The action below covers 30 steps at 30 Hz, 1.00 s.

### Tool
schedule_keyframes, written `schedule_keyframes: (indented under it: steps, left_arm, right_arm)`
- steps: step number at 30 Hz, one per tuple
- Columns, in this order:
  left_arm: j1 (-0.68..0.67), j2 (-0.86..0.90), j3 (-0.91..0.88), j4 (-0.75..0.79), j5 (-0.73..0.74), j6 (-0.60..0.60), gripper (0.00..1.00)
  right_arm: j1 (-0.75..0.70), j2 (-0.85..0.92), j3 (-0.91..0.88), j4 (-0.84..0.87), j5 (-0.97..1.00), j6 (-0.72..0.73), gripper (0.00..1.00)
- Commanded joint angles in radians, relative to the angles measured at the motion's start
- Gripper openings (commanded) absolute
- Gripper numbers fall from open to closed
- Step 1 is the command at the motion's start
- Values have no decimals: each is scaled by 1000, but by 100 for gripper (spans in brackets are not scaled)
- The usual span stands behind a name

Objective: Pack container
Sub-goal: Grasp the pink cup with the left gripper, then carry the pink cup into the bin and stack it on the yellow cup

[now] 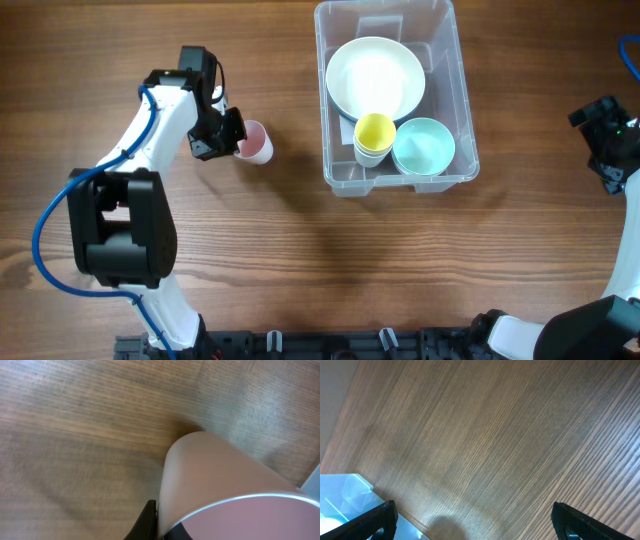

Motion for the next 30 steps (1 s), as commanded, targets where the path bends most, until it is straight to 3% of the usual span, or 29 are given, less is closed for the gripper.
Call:
schedule_keyframes:
  steps: [1, 4, 10, 15, 17, 18, 19, 20, 22, 30]
  left_arm:
    - [-27, -84, 135, -63, 16, 11, 4]
    - [-129, -155, 268, -110, 24, 60, 4]
    - [-467, -196, 316, 51, -131, 62, 4]
    - [-537, -109, 315, 56, -190, 59, 5]
    - [-542, -69, 315, 56, -182, 59, 21]
    - [-542, -57, 315, 51, -170, 59, 48]
    - [-542, -52, 315, 45, -161, 58, 87]
    - [-541, -59, 319, 42, -162, 59, 95]
    - [-529, -84, 339, 21, -165, 58, 99]
    - [-426, -234, 352, 13, -215, 10, 100]
  right_arm:
    - [-2, 9, 8, 4, -5, 11, 100]
    - [-2, 9, 8, 4, -5, 11, 100]
    - [-2, 9, 8, 3, -5, 11, 100]
    - [-2, 9, 8, 3, -5, 10, 100]
    - [-2, 9, 8, 3, -5, 10, 100]
    - [-2, 9, 8, 4, -5, 11, 100]
    - [-2, 9, 8, 3, -5, 10, 100]
    - [-2, 9, 8, 4, -5, 11, 100]
    - [-2, 9, 8, 3, -5, 11, 100]
    - [-2, 9, 8, 3, -5, 10, 100]
